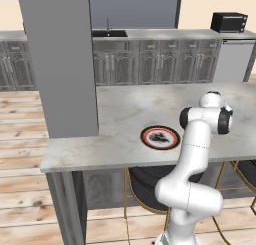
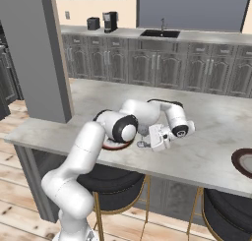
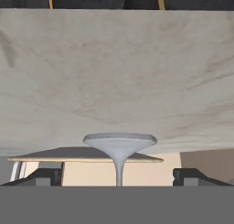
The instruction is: Retrieve the wine glasses from the counter and place one next to each plate.
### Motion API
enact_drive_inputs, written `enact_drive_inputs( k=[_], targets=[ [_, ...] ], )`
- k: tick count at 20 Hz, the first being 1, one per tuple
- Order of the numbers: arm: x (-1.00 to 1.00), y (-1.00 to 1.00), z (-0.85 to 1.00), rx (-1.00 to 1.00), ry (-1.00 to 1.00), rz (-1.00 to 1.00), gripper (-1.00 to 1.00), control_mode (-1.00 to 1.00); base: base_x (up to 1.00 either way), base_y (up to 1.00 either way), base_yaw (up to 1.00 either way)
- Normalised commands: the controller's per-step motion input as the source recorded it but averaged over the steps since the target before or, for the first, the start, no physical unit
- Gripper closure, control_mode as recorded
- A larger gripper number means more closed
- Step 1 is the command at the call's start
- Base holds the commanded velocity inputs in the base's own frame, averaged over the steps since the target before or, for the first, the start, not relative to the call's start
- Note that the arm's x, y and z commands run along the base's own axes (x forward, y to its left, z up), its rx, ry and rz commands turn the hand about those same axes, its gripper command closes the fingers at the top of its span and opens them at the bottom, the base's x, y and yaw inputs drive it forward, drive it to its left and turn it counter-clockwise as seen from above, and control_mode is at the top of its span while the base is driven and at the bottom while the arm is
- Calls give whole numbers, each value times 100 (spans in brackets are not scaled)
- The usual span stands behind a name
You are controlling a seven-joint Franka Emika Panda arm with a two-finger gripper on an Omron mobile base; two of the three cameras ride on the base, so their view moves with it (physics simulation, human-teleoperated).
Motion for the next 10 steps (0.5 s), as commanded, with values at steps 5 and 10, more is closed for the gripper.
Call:
enact_drive_inputs(
  k=[5, 10],
  targets=[
    [-4, -8, 14, 1, 1, -1, -100, -100, 0, 0, 0],
    [-13, -13, 54, 2, 0, -7, -100, -100, 0, 0, 0]
  ],
)
